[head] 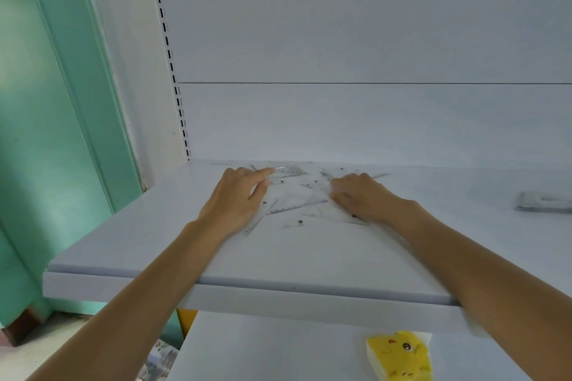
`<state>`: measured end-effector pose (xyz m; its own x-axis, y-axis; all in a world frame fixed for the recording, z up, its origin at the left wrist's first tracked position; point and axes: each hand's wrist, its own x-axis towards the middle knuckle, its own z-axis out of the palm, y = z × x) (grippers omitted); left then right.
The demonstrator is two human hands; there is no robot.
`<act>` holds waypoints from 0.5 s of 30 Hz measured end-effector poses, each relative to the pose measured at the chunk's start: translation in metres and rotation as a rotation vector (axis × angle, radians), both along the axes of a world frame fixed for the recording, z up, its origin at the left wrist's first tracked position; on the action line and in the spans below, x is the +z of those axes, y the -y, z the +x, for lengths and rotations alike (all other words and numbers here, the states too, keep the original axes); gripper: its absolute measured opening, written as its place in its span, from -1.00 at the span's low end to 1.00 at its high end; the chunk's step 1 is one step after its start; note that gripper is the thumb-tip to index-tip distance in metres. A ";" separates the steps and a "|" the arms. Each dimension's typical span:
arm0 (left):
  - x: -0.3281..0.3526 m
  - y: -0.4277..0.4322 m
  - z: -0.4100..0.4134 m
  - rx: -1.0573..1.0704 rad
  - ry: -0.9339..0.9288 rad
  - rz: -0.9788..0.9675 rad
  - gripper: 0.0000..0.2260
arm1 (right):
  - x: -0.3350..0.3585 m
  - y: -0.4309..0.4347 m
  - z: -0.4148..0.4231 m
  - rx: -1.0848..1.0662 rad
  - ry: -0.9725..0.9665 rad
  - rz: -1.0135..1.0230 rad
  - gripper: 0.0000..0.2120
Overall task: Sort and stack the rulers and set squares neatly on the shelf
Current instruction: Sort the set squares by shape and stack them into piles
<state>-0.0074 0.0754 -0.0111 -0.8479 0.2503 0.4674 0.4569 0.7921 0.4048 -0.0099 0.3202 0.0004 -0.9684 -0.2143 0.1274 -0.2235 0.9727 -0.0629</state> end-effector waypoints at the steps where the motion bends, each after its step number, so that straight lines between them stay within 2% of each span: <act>1: 0.000 0.000 0.000 0.006 0.003 0.006 -0.68 | 0.000 0.000 0.001 0.012 -0.016 0.039 -0.76; 5: 0.000 0.003 -0.001 0.073 -0.001 0.024 -0.72 | 0.000 0.004 0.003 0.086 -0.241 0.147 -0.72; 11: -0.001 0.004 -0.001 0.052 0.020 0.096 -0.86 | -0.001 0.008 0.002 0.119 -0.308 -0.182 -0.80; 13: 0.001 0.002 -0.001 0.043 -0.019 0.102 -0.88 | 0.002 0.009 0.003 0.164 -0.229 -0.375 -0.57; 15: 0.004 -0.003 -0.001 0.029 -0.052 0.067 -0.85 | 0.006 0.010 0.003 0.179 -0.238 -0.526 -0.38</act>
<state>-0.0084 0.0781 -0.0073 -0.8284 0.1921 0.5262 0.4558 0.7772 0.4339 -0.0071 0.3101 0.0062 -0.8551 -0.2210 0.4690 -0.4479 0.7704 -0.4537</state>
